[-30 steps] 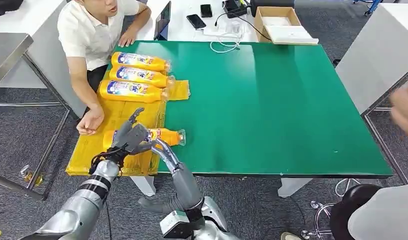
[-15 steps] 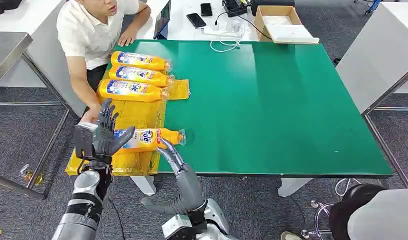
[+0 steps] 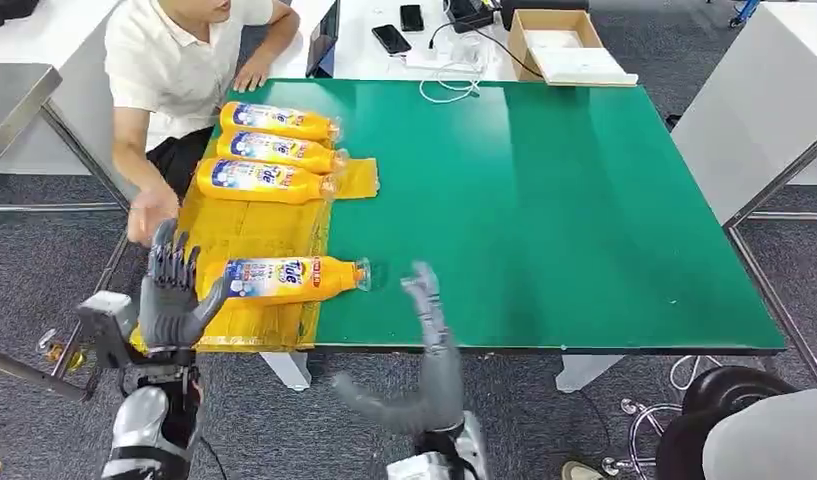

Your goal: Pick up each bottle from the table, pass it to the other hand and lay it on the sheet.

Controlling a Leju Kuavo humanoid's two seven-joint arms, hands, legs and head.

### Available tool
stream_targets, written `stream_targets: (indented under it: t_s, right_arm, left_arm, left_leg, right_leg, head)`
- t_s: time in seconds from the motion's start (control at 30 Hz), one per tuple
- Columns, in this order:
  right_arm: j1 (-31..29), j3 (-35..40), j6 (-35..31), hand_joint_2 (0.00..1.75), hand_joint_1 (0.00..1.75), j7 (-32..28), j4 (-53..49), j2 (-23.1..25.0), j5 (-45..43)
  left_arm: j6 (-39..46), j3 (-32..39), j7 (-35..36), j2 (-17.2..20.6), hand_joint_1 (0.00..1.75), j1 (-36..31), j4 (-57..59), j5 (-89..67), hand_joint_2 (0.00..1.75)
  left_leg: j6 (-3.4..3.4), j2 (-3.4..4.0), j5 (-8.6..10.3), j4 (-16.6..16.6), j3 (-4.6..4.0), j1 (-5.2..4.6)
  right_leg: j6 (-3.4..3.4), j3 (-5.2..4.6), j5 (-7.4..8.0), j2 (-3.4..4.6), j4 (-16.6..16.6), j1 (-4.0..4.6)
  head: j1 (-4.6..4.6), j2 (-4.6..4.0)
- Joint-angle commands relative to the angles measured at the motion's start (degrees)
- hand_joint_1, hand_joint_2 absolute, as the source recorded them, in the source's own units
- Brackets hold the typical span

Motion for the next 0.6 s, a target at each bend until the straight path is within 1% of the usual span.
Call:
stream_targets:
  t_s: [0.03, 0.07, 0.1, 0.17, 0.2, 0.27, 0.3, 0.33, 0.37, 0.4, 0.43, 0.47, 0.5, 0.53, 0.6]
  right_arm:
    - [9.6, -24.6, -5.4, 1.75, 0.0, 0.2, -14.9, 3.1, 3.1]
    - [9.4, -27.4, -5.4, 1.75, 0.0, 0.2, -14.5, 3.9, 3.5]
    - [9.2, -28.1, -5.4, 1.75, 0.0, 0.2, -13.6, 3.9, 1.8]
    - [8.9, -28.8, -5.0, 1.75, 0.0, 0.2, -12.1, 3.9, 0.7]
    - [8.9, -28.8, -5.0, 1.75, 0.0, 0.2, -12.1, 3.9, 0.7]
    - [8.4, -30.1, -2.5, 1.75, 0.0, 0.2, -9.0, 4.6, -1.4]
    - [8.0, -30.9, -2.7, 1.75, 0.0, 0.2, -7.7, 4.9, 0.2]
    - [7.7, -31.3, -2.4, 0.0, 0.0, 0.2, -6.6, 5.2, 0.4]
    - [7.7, -31.5, -2.1, 0.0, 0.0, 0.2, -6.2, 5.4, 0.2]
    - [7.6, -31.6, -2.5, 1.75, 0.0, 0.2, -5.8, 5.7, 1.0]
    - [7.7, -31.5, -4.1, 1.75, 0.0, 0.2, -5.8, 5.9, 2.7]
    - [7.7, -31.4, -5.4, 1.75, 0.0, 0.2, -5.4, 6.1, 3.9]
    - [7.7, -31.5, -5.4, 1.75, 0.0, 0.2, -5.0, 6.5, 4.7]
    - [7.7, -31.4, -5.4, 1.75, 0.0, 0.2, -4.9, 6.8, 5.3]
    - [8.0, -32.3, -5.4, 1.75, 0.0, 0.2, -5.0, 7.6, 7.0]
  left_arm:
    - [5.2, -8.4, -3.0, 1.8, 0.0, 11.9, -11.4, -6.3, 1.75]
    - [6.5, -8.8, -3.7, 2.0, 0.0, 11.6, -10.6, -7.7, 1.75]
    - [7.1, -8.9, -3.9, 1.9, 0.0, 11.5, -10.1, -8.2, 1.75]
    - [7.2, -9.0, -3.9, 1.7, 0.0, 11.4, -9.6, -8.2, 1.75]
    - [7.2, -9.0, -3.9, 1.7, 0.0, 11.4, -9.6, -8.2, 1.75]
    - [7.3, -9.3, -4.2, 1.7, 0.0, 11.5, -9.1, -8.7, 1.75]
    - [6.9, -9.5, -4.2, 1.5, 0.0, 11.7, -9.1, -8.3, 1.75]
    - [7.4, -10.0, -4.3, 1.4, 0.0, 11.8, -8.9, -9.1, 1.75]
    - [8.2, -10.2, -4.3, 1.3, 0.0, 11.8, -8.6, -9.9, 1.75]
    - [9.3, -10.4, -4.4, 0.9, 0.0, 11.7, -8.2, -10.6, 1.75]
    - [10.0, -10.8, -4.1, 0.6, 0.0, 11.5, -7.6, -10.3, 1.75]
    - [11.1, -10.9, -4.2, 0.2, 0.0, 11.4, -7.2, -10.4, 1.75]
    - [11.7, -11.0, -4.3, 0.0, 0.0, 11.4, -6.9, -10.4, 1.75]
    - [12.4, -11.0, -4.4, -0.2, 0.0, 11.4, -6.7, -10.5, 1.75]
    - [13.4, -11.5, -4.4, -0.7, 0.0, 11.3, -6.2, -10.3, 1.75]
  left_leg:
    - [-0.02, -0.13, -0.19, 0.0, 0.26, -0.05]
    - [-0.01, -0.22, -0.14, 0.0, 0.1, -0.03]
    - [-0.01, -0.27, -0.27, 0.0, 0.29, -0.04]
    - [0.01, -0.2, -0.15, 0.0, 0.09, -0.04]
    - [0.04, -0.16, -0.26, 0.0, 0.28, -0.03]
    - [0.04, -0.12, -0.2, -0.1, 0.15, -0.03]
    - [0.02, -0.07, -0.25, 0.0, 0.24, -0.02]
    - [0.04, -0.08, -0.19, -0.1, 0.13, -0.01]
    - [0.02, -0.05, -0.25, -0.1, 0.33, -0.01]
    - [0.03, -0.07, -0.22, -0.1, 0.28, -0.02]
    - [0.04, -0.08, -0.18, -0.1, 0.18, 0.0]
    - [0.02, -0.06, -0.25, -0.1, 0.37, -0.01]
    - [0.04, -0.08, -0.21, -0.1, 0.28, -0.01]
    - [0.03, -0.06, -0.25, -0.1, 0.38, 0.0]
    - [0.05, -0.06, -0.18, -0.1, 0.2, 0.0]
  right_leg:
    - [-0.07, 0.29, -0.25, -0.17, 0.0, -0.04]
    - [-0.03, 0.17, -0.21, -0.17, 0.0, -0.02]
    - [-0.06, 0.39, -0.32, -0.21, 0.0, -0.02]
    - [0.08, 0.19, -0.17, -0.1, -0.1, -0.03]
    - [0.02, 0.36, -0.24, -0.09, -0.1, -0.02]
    - [0.04, 0.23, -0.18, -0.04, -0.1, -0.02]
    - [0.01, 0.3, -0.21, -0.01, -0.1, 0.0]
    - [0.05, 0.21, -0.13, -0.01, -0.1, 0.01]
    - [0.01, 0.39, -0.19, -0.01, -0.1, 0.01]
    - [0.03, 0.33, -0.16, -0.03, -0.1, 0.0]
    - [0.06, 0.25, -0.12, -0.02, -0.1, 0.01]
    - [0.01, 0.43, -0.2, -0.02, -0.1, 0.01]
    - [0.04, 0.35, -0.17, -0.04, -0.1, 0.01]
    - [0.02, 0.44, -0.21, -0.04, -0.1, 0.02]
    - [0.06, 0.27, -0.13, -0.02, -0.1, 0.01]
  head:
    - [0.07, 0.0]
    - [0.04, 0.0]
    - [0.0, 0.0]
    - [0.02, 0.0]
    - [0.02, 0.0]
    - [0.02, 0.0]
    - [0.02, 0.0]
    - [0.02, 0.0]
    - [0.02, 0.0]
    - [0.02, 0.0]
    - [0.0, 0.0]
    - [0.02, 0.0]
    - [0.0, 0.0]
    - [0.0, 0.0]
    - [0.0, 0.0]
